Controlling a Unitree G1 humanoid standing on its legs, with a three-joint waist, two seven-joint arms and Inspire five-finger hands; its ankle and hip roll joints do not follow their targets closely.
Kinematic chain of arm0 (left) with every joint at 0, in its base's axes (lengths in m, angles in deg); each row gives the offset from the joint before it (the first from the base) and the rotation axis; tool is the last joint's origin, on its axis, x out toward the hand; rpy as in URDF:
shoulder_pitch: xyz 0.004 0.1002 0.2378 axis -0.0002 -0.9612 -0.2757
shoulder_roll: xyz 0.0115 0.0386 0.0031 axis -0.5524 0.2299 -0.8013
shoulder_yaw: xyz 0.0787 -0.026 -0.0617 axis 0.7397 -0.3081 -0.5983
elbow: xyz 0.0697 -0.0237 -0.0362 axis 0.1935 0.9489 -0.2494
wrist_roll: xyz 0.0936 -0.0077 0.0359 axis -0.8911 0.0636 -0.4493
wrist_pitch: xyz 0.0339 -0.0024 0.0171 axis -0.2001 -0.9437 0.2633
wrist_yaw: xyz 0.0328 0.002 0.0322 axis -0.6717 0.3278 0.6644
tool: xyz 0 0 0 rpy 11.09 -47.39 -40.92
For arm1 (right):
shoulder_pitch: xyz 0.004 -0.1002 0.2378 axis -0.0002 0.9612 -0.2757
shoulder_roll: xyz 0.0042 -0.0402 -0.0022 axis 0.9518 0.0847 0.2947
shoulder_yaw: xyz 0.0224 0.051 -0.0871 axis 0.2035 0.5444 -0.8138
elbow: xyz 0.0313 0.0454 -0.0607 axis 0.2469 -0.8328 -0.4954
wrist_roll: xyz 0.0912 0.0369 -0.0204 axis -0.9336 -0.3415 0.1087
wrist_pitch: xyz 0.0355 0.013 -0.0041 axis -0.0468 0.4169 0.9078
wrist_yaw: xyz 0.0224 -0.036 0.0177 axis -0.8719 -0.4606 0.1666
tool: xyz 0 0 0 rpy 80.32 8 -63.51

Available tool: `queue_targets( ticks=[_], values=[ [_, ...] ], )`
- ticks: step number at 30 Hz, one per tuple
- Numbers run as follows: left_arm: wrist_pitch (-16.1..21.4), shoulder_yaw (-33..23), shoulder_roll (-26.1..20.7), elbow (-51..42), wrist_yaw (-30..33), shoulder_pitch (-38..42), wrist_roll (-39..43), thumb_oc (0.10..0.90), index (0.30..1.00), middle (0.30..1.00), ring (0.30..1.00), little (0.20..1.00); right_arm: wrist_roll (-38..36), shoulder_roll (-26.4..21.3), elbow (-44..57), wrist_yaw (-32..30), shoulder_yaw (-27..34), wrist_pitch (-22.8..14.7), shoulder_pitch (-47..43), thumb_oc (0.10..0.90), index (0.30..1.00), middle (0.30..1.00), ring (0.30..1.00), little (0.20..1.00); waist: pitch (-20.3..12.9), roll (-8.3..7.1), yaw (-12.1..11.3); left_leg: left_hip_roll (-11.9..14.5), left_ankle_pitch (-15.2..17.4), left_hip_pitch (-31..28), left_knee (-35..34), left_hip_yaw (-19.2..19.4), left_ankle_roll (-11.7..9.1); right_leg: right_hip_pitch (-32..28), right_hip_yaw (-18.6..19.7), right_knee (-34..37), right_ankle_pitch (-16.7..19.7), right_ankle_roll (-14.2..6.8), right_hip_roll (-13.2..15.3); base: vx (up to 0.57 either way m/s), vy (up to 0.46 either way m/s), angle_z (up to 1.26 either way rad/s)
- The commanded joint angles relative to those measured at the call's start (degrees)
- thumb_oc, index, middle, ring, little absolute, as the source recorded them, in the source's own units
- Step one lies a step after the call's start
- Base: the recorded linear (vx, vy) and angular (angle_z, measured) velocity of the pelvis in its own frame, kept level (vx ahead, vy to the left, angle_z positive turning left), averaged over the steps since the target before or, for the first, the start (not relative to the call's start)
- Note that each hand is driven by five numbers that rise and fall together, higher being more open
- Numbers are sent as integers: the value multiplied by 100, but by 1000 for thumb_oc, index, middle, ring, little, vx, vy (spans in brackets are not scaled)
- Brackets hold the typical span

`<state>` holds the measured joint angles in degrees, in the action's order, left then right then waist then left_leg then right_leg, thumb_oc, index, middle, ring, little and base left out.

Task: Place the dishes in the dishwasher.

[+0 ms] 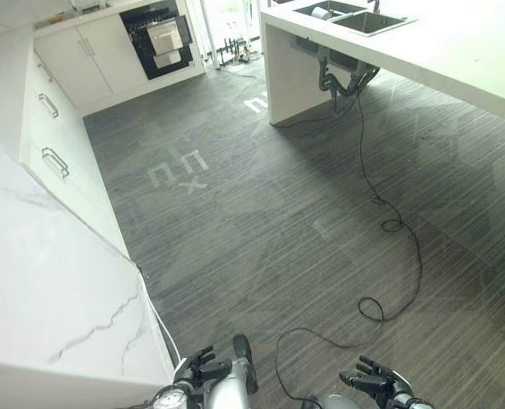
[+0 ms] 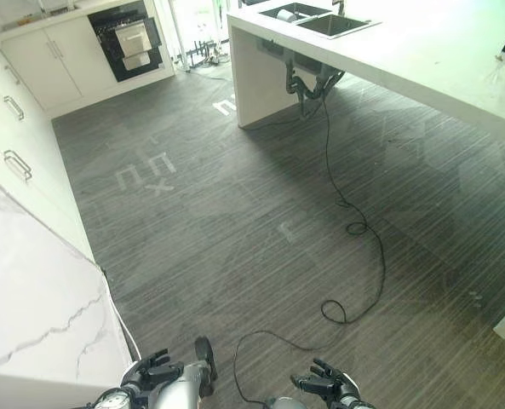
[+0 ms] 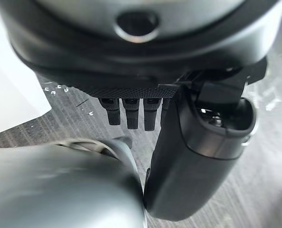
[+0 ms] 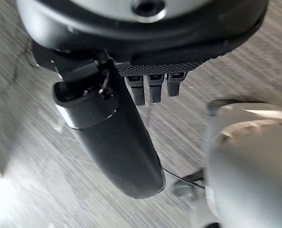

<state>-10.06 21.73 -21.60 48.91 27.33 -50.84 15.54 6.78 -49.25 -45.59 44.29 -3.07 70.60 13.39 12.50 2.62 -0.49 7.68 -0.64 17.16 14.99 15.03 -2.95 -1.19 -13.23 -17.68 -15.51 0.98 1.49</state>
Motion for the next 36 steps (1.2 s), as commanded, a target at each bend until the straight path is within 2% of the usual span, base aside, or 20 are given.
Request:
queue_targets(
  ticks=[1,4,5,6,7,8,9,10,14,16,17,18,20,22,23,25,26,28,32,36],
  values=[
    [82,451,-249,-227,-175,-179,-477,800,900,900,900,900,285,-65,454,-62,120,-428,4,800,900,900,900,900,-355,-32,69,-388,621,-126,220,-48,382,-1177,-70,49,990,-897,353,376,352,2],
    [43,664,-390,-265,-143,-83,-417,800,900,900,900,900,303,-61,666,-169,73,-532,-2,800,900,900,900,900,-296,88,204,-745,884,-427,220,-211,695,-224,-74,-1996,2005,-1086,650,328,356,44],
    [-7,729,-439,-254,-45,-46,-312,800,900,900,900,900,227,-68,668,-160,0,-531,-101,800,900,900,900,900,-235,165,267,-759,1013,-621,220,-232,743,365,-139,-2431,1972,-980,646,332,242,36],
    [24,744,-449,-226,-23,-25,-263,800,900,900,900,900,222,-67,654,-125,-39,-558,-145,800,900,900,900,900,-186,193,359,-755,1059,-747,220,-281,746,681,-178,-2392,1821,-907,462,723,-90,11],
    [122,800,-479,-282,8,26,-485,800,900,900,900,900,-44,-56,740,-129,-117,-651,-86,800,900,900,900,900,-68,90,748,-974,1372,-1276,220,-700,714,1511,-173,-706,1897,-838,86,822,-288,46],
    [118,823,-483,-293,37,45,-556,800,900,900,900,900,-171,-97,747,-64,-61,-650,-43,800,900,900,900,900,-67,-56,844,-1162,1544,-1462,220,-826,684,1800,-178,49,2077,-931,247,1138,-387,131],
    [97,826,-440,-250,61,42,-613,800,900,900,900,900,-201,-116,676,12,88,-700,39,800,900,900,900,900,-72,-112,902,-1276,1907,-1913,220,-1032,589,2473,-86,49,1785,-1104,587,686,-223,191],
    [106,831,-422,-232,83,36,-646,800,900,900,900,900,-185,-116,655,36,142,-711,55,800,900,900,900,900,-88,-161,930,-1339,1909,-1943,220,-1030,586,2590,-123,49,1838,-1063,693,606,-178,162],
    [121,818,-354,-108,171,-37,-826,800,900,900,900,900,-264,-103,571,-69,193,-680,133,800,900,900,900,900,-259,-106,979,-1330,2154,-2523,220,-1209,462,2212,114,49,1886,-853,447,499,-197,33],
    [175,804,-308,-102,114,-44,-753,800,900,900,900,900,-534,-138,528,-52,214,-608,81,800,900,900,900,900,-382,-58,969,-1185,1397,-2894,220,-1168,232,1950,244,49,1677,-662,263,555,-242,-35],
    [275,776,-277,-119,104,-60,-682,800,900,900,900,900,-474,-176,517,11,237,-632,57,800,900,900,900,900,-412,-62,884,-1087,570,-3134,220,-1031,26,1631,282,49,1448,-545,160,400,-199,-12],
    [315,752,-278,-129,90,-65,-647,800,900,900,900,900,-438,-187,523,36,230,-660,56,800,900,900,900,900,-444,-123,849,-1112,179,-3203,220,-987,-49,1557,310,49,1381,-506,178,494,-273,-29],
    [587,572,-281,-340,0,-125,-339,800,900,900,900,900,-189,-303,702,134,139,-728,88,800,900,900,900,900,-412,-219,684,-1041,-522,-2320,2066,-993,-268,1068,291,49,1033,-207,78,447,-332,-45],
    [623,462,-331,-596,-162,-126,-294,800,900,900,900,900,-166,-349,841,82,98,-719,116,800,900,900,900,900,-291,-397,513,-718,-525,-1104,3520,-805,-184,601,325,49,772,-36,59,307,-315,-43],
    [642,415,-353,-722,-241,-108,-321,800,900,900,900,900,-227,-368,897,92,72,-725,104,800,900,900,900,900,-218,-416,398,-621,-451,-567,3615,-752,-75,377,349,49,646,16,-3,289,-206,-69],
    [761,400,-366,-867,-229,-89,-370,800,900,900,900,900,-232,-353,907,187,10,-765,6,800,900,900,900,900,-147,-488,226,-765,-98,-365,2602,-483,158,204,505,49,490,-57,6,391,-10,-73],
    [849,419,-348,-904,-172,-73,-311,800,900,900,900,900,-175,-317,881,204,-41,-778,-105,800,900,900,900,900,-151,-482,178,-808,34,-582,1238,-243,246,145,605,49,401,-160,-32,469,118,-75],
    [921,458,-339,-902,-133,-42,-222,800,900,900,900,900,-180,-280,835,174,-126,-781,-204,800,900,900,900,900,-163,-324,144,-803,287,-447,220,-283,250,41,690,49,284,-284,-207,438,151,-82],
    [790,544,-298,-999,-126,-73,-311,800,900,900,900,900,-326,-197,691,-7,-268,-801,-285,800,900,900,900,900,-302,-16,-127,-601,299,830,220,-865,-13,-300,992,49,-12,-393,-560,564,163,-48],
    [704,301,-316,-924,-114,-376,-250,800,900,900,900,900,-142,-132,735,-38,-263,-699,-324,800,900,900,900,900,-321,-58,-257,-895,165,525,220,-1042,178,-800,1251,49,-130,-567,-433,538,224,-99]
  ],
)
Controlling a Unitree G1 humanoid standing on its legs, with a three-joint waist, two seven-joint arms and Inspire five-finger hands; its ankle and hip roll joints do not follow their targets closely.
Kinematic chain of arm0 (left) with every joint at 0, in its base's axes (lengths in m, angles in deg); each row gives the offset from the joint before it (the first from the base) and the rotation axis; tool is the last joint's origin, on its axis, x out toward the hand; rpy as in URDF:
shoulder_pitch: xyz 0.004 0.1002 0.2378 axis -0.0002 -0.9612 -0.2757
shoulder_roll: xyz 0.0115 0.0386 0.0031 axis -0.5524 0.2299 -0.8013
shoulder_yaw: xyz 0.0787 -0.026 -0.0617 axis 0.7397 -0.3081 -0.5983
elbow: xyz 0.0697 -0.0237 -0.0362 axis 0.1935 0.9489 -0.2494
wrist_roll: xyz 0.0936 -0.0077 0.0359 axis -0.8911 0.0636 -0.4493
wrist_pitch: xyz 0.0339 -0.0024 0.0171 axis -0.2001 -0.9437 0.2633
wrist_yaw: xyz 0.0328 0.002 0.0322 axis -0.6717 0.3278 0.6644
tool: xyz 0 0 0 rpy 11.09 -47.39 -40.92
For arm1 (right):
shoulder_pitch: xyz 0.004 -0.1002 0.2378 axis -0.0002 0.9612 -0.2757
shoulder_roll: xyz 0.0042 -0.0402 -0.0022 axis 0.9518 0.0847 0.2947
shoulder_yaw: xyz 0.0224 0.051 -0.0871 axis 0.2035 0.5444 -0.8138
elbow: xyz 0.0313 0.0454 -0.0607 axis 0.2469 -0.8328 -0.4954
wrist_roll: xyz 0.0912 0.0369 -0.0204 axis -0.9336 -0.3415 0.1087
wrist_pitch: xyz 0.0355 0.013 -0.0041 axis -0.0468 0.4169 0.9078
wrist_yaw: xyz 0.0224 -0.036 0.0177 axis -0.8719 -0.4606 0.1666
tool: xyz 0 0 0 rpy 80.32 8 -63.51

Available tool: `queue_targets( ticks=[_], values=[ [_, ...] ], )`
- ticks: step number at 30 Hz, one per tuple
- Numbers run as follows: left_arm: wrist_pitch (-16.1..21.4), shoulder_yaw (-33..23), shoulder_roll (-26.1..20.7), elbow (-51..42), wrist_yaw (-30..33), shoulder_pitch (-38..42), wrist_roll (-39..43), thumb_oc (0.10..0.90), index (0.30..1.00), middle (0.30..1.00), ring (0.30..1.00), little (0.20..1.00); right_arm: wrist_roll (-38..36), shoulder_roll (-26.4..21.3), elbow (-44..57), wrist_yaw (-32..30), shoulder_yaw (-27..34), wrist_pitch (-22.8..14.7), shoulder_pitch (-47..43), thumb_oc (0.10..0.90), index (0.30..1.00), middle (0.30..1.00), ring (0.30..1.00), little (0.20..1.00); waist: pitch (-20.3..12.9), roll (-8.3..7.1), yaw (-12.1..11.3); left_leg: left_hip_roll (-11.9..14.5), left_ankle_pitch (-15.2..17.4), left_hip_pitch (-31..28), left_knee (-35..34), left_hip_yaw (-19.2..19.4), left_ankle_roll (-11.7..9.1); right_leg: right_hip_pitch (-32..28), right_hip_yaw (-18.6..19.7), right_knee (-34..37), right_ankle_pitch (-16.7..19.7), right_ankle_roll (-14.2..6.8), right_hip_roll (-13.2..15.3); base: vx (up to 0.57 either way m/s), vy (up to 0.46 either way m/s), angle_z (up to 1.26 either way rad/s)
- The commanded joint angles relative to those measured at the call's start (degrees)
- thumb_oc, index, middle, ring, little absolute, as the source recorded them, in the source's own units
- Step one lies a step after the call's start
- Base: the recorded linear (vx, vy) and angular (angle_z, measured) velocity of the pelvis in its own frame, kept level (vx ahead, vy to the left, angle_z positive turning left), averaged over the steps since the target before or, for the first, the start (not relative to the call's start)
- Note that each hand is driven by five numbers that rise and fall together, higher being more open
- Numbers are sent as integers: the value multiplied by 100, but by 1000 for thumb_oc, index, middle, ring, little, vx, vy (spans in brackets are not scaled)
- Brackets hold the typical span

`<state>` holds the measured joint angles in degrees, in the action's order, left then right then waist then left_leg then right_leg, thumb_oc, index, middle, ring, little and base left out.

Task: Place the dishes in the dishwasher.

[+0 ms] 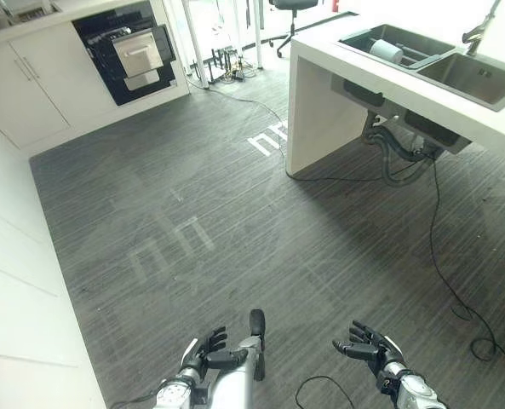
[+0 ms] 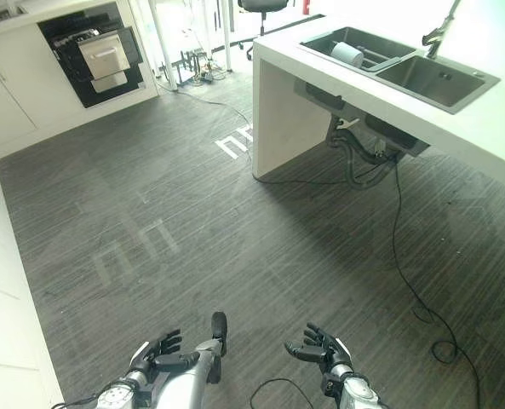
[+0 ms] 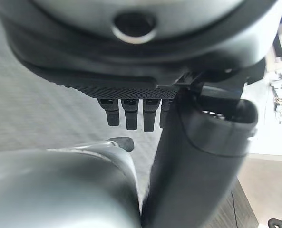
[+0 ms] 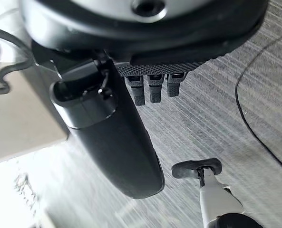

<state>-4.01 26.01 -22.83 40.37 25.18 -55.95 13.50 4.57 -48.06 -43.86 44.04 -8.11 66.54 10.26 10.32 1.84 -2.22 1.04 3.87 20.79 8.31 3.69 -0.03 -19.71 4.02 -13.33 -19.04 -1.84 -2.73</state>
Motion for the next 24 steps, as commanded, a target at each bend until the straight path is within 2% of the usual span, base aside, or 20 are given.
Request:
queue_targets(
  ticks=[1,3,4,5,6,7,8,9,10,11,12,13,15,16,17,18,20,21,22,24],
  values=[
    [78,-143,-202,-38,104,121,-61,800,900,900,900,900,51,-246,558,-10,275,-247,-11,800,900,900,900,900,-94,-4,-81,-282,-274,78,888,109,-67,966,-458,-385,282,-295,15,519,218,-106],
    [102,-173,-221,171,74,108,-108,800,900,900,900,900,-108,-208,520,5,368,-212,35,800,900,900,900,900,-142,-90,-28,-381,-153,-152,888,218,68,765,-469,-385,741,-359,95,383,167,-113],
    [160,-159,-234,271,53,113,-116,800,900,900,900,900,-88,-180,524,-1,378,-222,52,800,900,900,900,900,-189,-125,39,-445,-31,-312,888,261,166,700,-503,-385,1329,-504,157,403,223,-62],
    [196,-103,-250,329,39,137,-81,800,900,900,900,900,27,-167,564,-25,376,-230,71,800,900,900,900,900,-229,-87,123,-485,96,-478,888,203,266,666,-552,-385,1894,-609,181,526,329,1],
    [265,-34,-263,413,77,201,27,800,900,900,900,900,219,-149,587,-67,365,-273,98,800,900,900,900,900,-215,-52,192,-636,270,-732,888,75,430,833,-685,-1054,2353,-737,334,451,294,20],
    [290,-22,-267,435,82,216,40,800,900,900,900,900,266,-150,596,-91,367,-273,108,800,900,900,900,900,-228,-13,207,-648,304,-769,888,44,468,950,-696,-1333,2527,-782,315,420,262,2],
    [321,-18,-296,452,66,220,102,800,900,900,900,900,305,-144,617,-148,371,-265,139,800,900,900,900,900,-217,15,242,-695,392,-895,888,12,539,1181,-696,-1944,2850,-892,278,299,195,-19],
    [390,-14,-327,454,57,216,147,800,900,900,900,900,254,-146,576,-112,360,-307,154,800,900,900,900,900,-174,122,297,-645,501,-1113,888,-29,592,1687,-837,-2860,3129,-910,248,318,209,-23],
    [453,32,-343,461,17,229,351,800,900,900,900,900,258,-159,532,-7,333,-399,140,800,900,900,900,900,-113,154,350,-655,597,-1298,888,-34,624,2123,-987,-3314,3007,-832,325,252,166,-25],
    [522,52,-339,455,-44,242,497,800,900,900,900,900,293,-170,524,62,311,-465,128,800,900,900,900,900,-107,204,384,-627,636,-1347,888,-50,631,2329,-1078,-3352,2955,-776,314,253,95,-30],
    [637,72,-323,358,-92,275,611,800,900,900,900,900,366,-172,586,123,237,-574,119,800,900,900,900,900,-14,226,486,-639,752,-1587,888,-67,640,2701,-1330,-3239,2613,-663,344,285,12,-33],
    [728,109,-330,213,-125,319,616,800,900,900,900,900,314,-166,717,54,168,-614,111,800,900,900,900,900,43,242,584,-639,828,-1690,888,-124,617,2956,-1493,-2794,2384,-582,336,321,-51,-20],
    [684,213,-369,-69,-160,454,577,800,900,900,900,900,0,-199,935,8,165,-499,149,800,900,900,900,900,122,148,753,-730,1011,-1899,888,-278,596,3264,-1579,-1644,2465,-587,400,366,-152,23],
    [598,278,-374,-243,-130,591,598,800,900,900,900,900,-15,-253,974,76,217,-428,172,800,900,900,900,900,178,39,848,-783,1170,-2111,888,-350,518,3418,-1771,-386,2531,-627,630,484,-218,116],
    [590,315,-340,-293,-109,640,600,800,900,900,900,900,59,-277,933,152,274,-423,207,800,900,900,900,900,210,-29,879,-852,1275,-2269,888,-391,454,3783,-1769,-385,2421,-690,860,587,-283,102],
    [645,391,-283,-282,-59,675,541,800,900,900,900,900,99,-247,831,177,390,-475,245,800,900,900,900,900,207,-35,896,-811,1448,-2473,888,-388,347,4064,-1833,-385,2378,-724,1045,497,-247,63],
    [630,386,-253,-294,-16,673,472,800,900,900,900,900,66,-239,841,153,419,-453,280,800,900,900,900,900,199,-46,910,-762,1495,-2515,888,-292,306,3897,-1819,-385,2220,-663,1009,371,-211,-16],
    [563,398,-213,-219,36,655,423,800,900,900,900,900,-41,-263,784,97,420,-396,318,800,900,900,900,900,110,-81,946,-702,1648,-2713,888,-241,257,3753,-1626,-385,2176,-605,911,390,-243,-48],
    [511,380,-185,-155,48,639,398,800,900,900,900,900,-92,-249,706,71,412,-396,318,800,900,900,900,900,27,-103,965,-679,1619,-2833,888,-205,221,3680,-1582,-385,2175,-551,899,473,-277,-53],
    [534,335,-143,-80,30,604,338,800,900,900,900,900,-94,-258,645,101,419,-399,294,800,900,900,900,900,6,-81,945,-517,1226,-3102,888,0,46,3427,-1578,-385,1968,-431,781,329,-209,-12]
  ],
)
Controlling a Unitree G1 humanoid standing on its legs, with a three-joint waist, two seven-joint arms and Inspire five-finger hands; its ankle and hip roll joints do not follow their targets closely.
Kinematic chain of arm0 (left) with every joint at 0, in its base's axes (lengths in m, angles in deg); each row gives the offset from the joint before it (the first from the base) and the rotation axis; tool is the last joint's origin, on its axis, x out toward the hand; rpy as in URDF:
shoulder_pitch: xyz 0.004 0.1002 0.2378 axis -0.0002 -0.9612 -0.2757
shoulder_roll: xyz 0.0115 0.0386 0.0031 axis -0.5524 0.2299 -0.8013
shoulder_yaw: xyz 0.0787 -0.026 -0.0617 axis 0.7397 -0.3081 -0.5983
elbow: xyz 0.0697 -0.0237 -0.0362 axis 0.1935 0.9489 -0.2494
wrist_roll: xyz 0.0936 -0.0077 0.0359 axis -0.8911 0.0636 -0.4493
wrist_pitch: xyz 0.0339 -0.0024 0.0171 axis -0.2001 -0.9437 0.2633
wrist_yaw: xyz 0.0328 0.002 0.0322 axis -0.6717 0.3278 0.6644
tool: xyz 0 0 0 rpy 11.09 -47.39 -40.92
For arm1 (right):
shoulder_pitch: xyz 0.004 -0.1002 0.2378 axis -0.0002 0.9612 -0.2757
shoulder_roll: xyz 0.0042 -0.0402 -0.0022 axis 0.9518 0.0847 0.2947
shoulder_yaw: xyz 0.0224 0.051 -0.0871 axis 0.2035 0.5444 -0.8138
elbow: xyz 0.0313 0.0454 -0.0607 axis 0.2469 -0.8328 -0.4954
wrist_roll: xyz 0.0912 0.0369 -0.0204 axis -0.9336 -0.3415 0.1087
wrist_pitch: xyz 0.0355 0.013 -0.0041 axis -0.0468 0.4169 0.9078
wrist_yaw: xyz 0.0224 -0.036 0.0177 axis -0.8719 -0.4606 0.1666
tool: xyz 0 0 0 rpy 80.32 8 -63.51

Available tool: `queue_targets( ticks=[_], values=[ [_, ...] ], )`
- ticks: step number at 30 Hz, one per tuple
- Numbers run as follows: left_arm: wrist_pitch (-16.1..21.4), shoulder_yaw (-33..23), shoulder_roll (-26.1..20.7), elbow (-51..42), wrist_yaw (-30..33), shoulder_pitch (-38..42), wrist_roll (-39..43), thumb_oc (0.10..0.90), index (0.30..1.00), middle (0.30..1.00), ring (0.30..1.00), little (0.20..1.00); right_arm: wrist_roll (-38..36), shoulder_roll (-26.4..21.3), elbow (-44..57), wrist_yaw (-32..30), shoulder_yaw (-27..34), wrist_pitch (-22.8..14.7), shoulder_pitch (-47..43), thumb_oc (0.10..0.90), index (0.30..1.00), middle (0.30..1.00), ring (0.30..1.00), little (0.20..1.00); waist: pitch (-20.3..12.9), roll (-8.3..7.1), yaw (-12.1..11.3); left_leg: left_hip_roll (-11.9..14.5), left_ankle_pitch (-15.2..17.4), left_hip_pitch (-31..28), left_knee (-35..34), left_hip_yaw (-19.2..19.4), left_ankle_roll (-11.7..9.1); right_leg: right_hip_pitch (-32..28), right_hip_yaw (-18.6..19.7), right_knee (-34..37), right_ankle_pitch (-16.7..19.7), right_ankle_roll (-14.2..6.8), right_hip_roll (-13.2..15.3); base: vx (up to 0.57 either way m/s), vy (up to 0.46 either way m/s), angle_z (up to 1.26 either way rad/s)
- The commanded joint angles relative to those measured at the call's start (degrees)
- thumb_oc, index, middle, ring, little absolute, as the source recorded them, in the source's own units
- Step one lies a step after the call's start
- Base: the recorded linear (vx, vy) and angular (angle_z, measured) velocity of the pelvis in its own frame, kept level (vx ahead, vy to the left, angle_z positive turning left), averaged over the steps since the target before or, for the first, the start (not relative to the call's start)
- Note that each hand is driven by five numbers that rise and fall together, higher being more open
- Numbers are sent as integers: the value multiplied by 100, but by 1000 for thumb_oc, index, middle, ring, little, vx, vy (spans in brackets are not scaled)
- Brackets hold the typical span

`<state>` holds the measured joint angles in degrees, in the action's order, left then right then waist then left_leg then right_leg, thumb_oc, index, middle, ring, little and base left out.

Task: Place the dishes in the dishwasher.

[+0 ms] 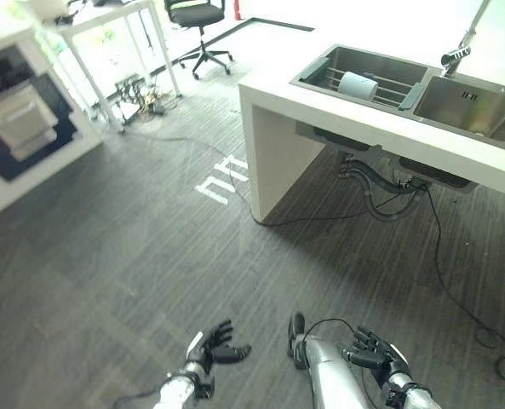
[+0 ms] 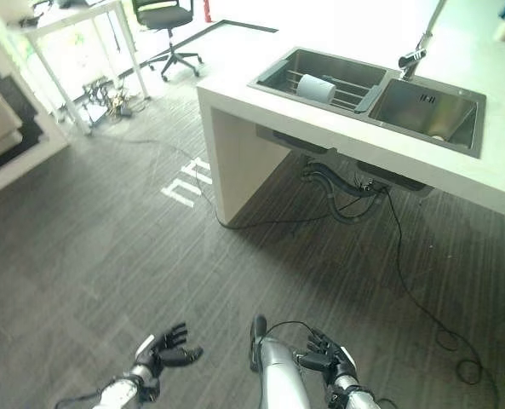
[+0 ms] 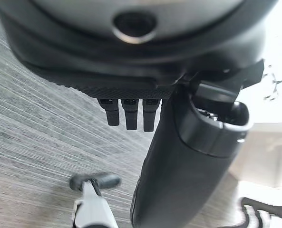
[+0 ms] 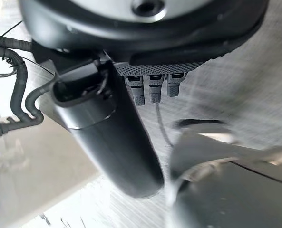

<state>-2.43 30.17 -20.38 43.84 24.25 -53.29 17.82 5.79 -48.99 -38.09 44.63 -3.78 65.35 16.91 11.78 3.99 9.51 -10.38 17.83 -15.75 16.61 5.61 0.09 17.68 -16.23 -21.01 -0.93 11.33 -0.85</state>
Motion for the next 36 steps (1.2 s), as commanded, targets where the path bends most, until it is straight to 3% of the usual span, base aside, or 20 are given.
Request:
queue_targets(
  ticks=[1,2,3,4,5,6,8,9,10,12,14,18,20,25,28,29,31,32,34,36],
  values=[
    [366,-95,-355,-433,144,283,-232,800,900,900,900,900,-151,-184,58,73,-64,-328,-385,800,900,900,900,900,-161,-380,-325,686,-1115,406,58,-26,-181,-579,581,382,-81,-1625,560,523,-365,1],
    [266,-222,-335,-537,175,183,-161,800,900,900,900,900,-79,-270,158,109,-145,-363,-348,800,900,900,900,900,-43,-421,-482,697,-1882,835,1312,-101,-417,-1015,719,382,-363,-1394,440,490,-354,-39],
    [233,-234,-345,-557,172,174,-147,800,900,900,900,900,-71,-275,178,86,-151,-350,-348,800,900,900,900,900,-45,-442,-499,681,-1968,973,1471,-108,-426,-1037,743,382,-388,-1363,446,407,-341,-77],
    [171,-324,-381,-593,37,174,-260,800,900,900,900,900,-207,-316,225,40,-135,-335,-354,800,900,900,900,900,100,-555,-671,782,-1932,2192,2256,57,-278,-1452,902,382,-652,-1250,431,186,-168,-95],
    [186,-341,-385,-591,6,171,-310,800,900,900,900,900,-225,-323,217,62,-122,-346,-362,800,900,900,900,900,129,-564,-700,799,-1868,2278,2189,91,-234,-1507,939,382,-694,-1248,419,314,-104,-96],
    [208,-308,-392,-605,20,149,-307,800,900,900,900,900,-162,-339,233,96,-80,-319,-401,800,900,900,900,900,165,-573,-716,900,-1667,2204,1247,352,-111,-1598,1046,382,-816,-1296,397,285,79,-70],
    [222,-275,-393,-569,65,137,-159,800,900,900,900,900,-136,-341,180,81,-87,-314,-435,800,900,900,900,900,188,-507,-767,770,-1587,2160,58,225,-63,-1684,1241,382,-914,-1392,308,300,158,-52],
    [236,-281,-389,-527,62,136,-133,800,900,900,900,900,-125,-330,112,60,-110,-331,-466,800,900,900,900,900,185,-378,-791,777,-1317,2483,58,-45,-79,-1706,1352,382,-971,-1432,149,212,151,-34],
    [233,-294,-385,-527,57,126,-145,800,900,900,900,900,-107,-326,92,58,-115,-331,-476,800,900,900,900,900,175,-326,-818,790,-1290,2646,58,-178,-109,-1715,1406,382,-998,-1435,80,219,151,-36],
    [265,-342,-363,-542,19,45,-203,800,900,900,900,900,-123,-321,31,17,-125,-341,-501,800,900,900,900,900,154,-190,-950,785,-1498,3153,58,-548,-238,-1788,1613,382,-1109,-1446,-114,272,156,-55],
    [209,-391,-348,-603,6,-25,-171,800,900,900,900,900,-91,-333,13,-14,-100,-316,-499,800,900,900,900,900,120,-125,-1035,787,-1676,3424,58,-553,-266,-1866,1729,382,-1177,-1481,-164,287,179,-110],
    [219,-494,-344,-499,42,-95,-197,800,900,900,900,900,-7,-282,-8,-148,-81,-270,-496,800,900,900,900,900,17,-124,-1029,773,-1503,3272,58,-461,-125,-1910,1698,382,-1206,-1559,-46,240,194,-102],
    [306,-478,-392,-202,131,-56,-179,800,900,900,900,900,-17,-197,-81,-124,-20,-287,-453,800,900,900,900,900,-96,-126,-926,735,-1186,2948,58,-482,27,-1895,1552,382,-1148,-1596,54,341,201,-23],
    [271,-424,-572,147,154,24,-115,800,900,900,900,900,-15,-70,-196,-182,24,-355,-388,800,900,900,900,900,-196,-38,-676,624,-753,2430,58,-548,262,-1695,1338,382,-656,-1661,173,208,112,-15],
    [196,-463,-575,145,151,0,-159,800,900,900,900,900,92,-17,-193,-361,8,-414,-412,800,900,900,900,900,-247,-45,-696,593,-683,2422,58,-470,341,-1696,1298,382,-575,-1697,203,121,99,-8],
    [193,-510,-575,157,140,-29,-239,800,900,900,900,900,194,-14,-162,-424,13,-462,-450,800,900,900,900,900,-242,-17,-683,602,-596,2370,58,-453,444,-1719,1183,382,-144,-1776,180,113,101,-40],
    [130,-513,-596,151,189,-85,-263,800,900,900,900,900,404,-52,-67,-453,25,-431,-451,800,900,900,900,900,-160,-4,-656,597,-486,2266,58,-407,558,-1175,998,-597,147,-1872,231,81,64,-65],
    [75,-510,-605,171,209,-93,-186,800,900,900,900,900,421,-68,-91,-435,35,-418,-466,800,900,900,900,900,-128,2,-659,601,-435,2222,58,-374,574,-962,840,-744,220,-1875,355,68,-9,-94],
    [-1,-512,-608,252,232,-104,-95,800,900,900,900,900,420,-94,-172,-359,61,-424,-503,800,900,900,900,900,-66,-37,-635,606,-288,2073,58,-303,525,-692,586,-156,391,-1869,693,132,-118,-73],
    [-36,-539,-628,272,209,-97,-180,800,900,900,900,900,429,-114,-202,-344,70,-449,-499,800,900,900,900,900,-5,-102,-615,593,-194,1943,58,-324,471,-559,577,382,441,-1896,919,192,-309,-39]
  ],
)
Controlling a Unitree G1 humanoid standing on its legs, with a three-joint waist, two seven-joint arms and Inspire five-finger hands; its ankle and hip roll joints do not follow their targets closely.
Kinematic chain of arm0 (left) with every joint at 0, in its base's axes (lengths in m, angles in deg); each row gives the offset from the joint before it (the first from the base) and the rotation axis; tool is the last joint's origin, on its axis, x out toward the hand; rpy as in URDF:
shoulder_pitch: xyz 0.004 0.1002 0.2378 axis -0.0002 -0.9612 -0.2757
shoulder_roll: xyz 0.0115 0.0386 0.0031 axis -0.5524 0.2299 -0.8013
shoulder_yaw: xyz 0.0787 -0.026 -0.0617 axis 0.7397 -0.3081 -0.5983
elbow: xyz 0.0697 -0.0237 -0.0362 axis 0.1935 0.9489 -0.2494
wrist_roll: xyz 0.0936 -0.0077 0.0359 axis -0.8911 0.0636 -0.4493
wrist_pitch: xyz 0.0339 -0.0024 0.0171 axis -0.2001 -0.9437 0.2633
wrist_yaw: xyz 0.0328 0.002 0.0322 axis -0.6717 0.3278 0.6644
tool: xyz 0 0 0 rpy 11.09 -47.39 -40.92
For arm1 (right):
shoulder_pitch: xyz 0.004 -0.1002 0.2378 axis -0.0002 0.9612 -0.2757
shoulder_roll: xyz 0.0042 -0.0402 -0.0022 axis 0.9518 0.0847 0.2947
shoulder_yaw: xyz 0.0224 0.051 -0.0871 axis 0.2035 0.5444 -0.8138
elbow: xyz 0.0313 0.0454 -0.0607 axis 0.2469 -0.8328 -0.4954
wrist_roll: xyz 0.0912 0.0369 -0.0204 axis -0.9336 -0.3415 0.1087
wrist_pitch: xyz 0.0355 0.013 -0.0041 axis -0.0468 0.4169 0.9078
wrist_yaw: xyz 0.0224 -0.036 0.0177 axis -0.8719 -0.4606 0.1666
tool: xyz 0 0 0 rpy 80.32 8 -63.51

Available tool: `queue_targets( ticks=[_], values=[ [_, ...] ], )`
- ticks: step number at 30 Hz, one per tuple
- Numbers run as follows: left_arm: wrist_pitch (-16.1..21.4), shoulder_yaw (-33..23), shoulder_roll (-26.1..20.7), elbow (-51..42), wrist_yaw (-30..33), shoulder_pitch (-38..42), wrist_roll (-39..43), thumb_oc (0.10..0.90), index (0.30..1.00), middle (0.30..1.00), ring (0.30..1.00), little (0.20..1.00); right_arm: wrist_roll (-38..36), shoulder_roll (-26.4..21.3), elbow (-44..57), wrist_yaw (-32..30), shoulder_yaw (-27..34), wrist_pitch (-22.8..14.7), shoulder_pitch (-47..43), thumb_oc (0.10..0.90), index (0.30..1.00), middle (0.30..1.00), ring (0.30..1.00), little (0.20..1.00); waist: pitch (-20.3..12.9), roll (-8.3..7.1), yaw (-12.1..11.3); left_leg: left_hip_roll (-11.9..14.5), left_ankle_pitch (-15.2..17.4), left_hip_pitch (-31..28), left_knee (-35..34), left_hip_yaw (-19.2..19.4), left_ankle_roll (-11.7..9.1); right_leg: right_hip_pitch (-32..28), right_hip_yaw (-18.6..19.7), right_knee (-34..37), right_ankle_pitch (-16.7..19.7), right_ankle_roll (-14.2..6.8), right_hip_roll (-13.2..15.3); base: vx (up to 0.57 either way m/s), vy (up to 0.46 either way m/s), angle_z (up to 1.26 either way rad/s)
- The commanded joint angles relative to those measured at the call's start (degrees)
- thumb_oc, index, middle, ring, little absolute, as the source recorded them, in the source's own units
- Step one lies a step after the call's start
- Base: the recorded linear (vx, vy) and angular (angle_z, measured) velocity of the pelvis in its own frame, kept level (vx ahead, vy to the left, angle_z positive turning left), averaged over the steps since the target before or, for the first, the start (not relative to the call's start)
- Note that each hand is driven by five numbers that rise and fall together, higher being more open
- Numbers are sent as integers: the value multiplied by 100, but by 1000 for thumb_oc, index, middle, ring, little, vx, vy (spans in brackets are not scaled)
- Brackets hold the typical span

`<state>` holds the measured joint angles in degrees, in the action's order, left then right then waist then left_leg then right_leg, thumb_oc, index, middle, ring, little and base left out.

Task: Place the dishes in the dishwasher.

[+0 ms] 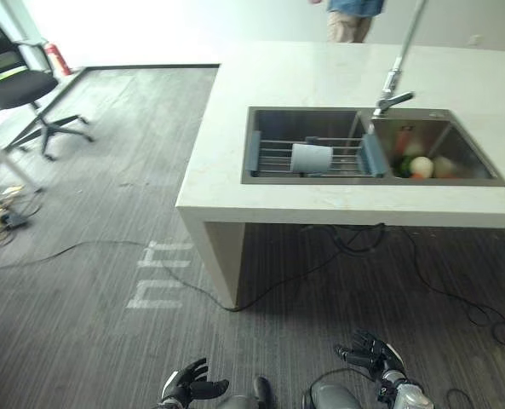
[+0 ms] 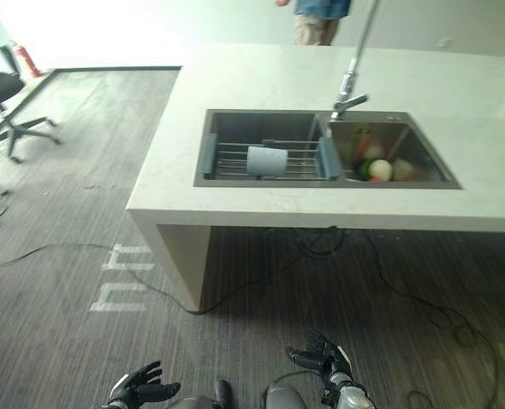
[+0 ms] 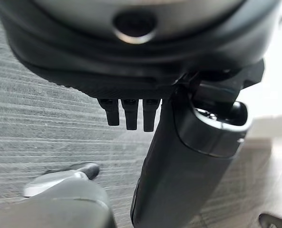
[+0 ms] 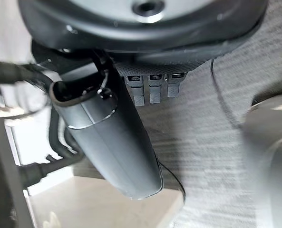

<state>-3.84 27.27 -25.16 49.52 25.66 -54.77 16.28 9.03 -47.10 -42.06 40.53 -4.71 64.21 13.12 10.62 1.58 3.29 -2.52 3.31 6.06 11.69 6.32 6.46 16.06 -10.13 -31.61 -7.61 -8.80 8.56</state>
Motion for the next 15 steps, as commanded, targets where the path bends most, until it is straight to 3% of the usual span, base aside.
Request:
queue_targets(
  ticks=[1,4,6,9,10,12,14,15],
  values=[
    [106,-248,-134,-250,75,59,-59,800,900,900,900,900,120,-342,138,131,257,-314,-97,800,900,900,900,900,155,22,70,-201,1461,-466,550,-405,-249,216,214,1442,1124,-23,401,242,-432,-26],
    [118,-244,-113,-213,39,20,-5,800,900,900,900,900,299,-348,77,217,327,-290,-55,800,900,900,900,900,143,-7,89,-128,1600,-638,550,-439,-344,288,336,1442,1101,-76,469,245,-408,-18],
    [37,-291,-127,-253,72,-77,41,800,900,900,900,900,472,-334,75,221,254,-228,-35,800,900,900,900,900,90,-63,61,-21,1579,-697,550,-412,-435,51,253,1442,828,-94,368,273,-447,-6],
    [-1,-367,-60,-263,103,-213,164,800,900,900,900,900,677,-374,-5,229,96,-160,-134,800,900,900,900,900,-33,-114,-3,291,1520,-962,550,-357,-663,-328,209,1442,442,96,142,297,-403,16],
    [-14,-372,-40,-279,107,-230,147,800,900,900,900,900,731,-409,-1,211,56,-135,-155,800,900,900,900,900,-38,-141,-32,351,1251,-1041,550,-251,-740,-448,210,1442,354,161,94,248,-322,22],
    [-25,-342,-27,-373,93,-199,161,800,900,900,900,900,672,-498,33,182,8,-75,-188,800,900,900,900,900,93,-292,-150,444,266,-847,822,8,-837,-785,327,1442,136,357,40,179,-355,13],
    [-102,-274,-43,-494,66,-98,136,800,900,900,900,900,585,-556,76,120,4,-21,-178,800,900,900,900,900,256,-312,-245,486,64,-150,1410,189,-847,-1028,228,1442,-12,483,13,70,-226,22],
    [-126,-266,-25,-508,53,-56,167,800,900,900,900,900,577,-609,48,163,35,-19,-174,800,900,900,900,900,309,-278,-283,390,191,-52,1008,279,-799,-1078,177,1442,-77,443,31,123,-69,22]
  ],
)
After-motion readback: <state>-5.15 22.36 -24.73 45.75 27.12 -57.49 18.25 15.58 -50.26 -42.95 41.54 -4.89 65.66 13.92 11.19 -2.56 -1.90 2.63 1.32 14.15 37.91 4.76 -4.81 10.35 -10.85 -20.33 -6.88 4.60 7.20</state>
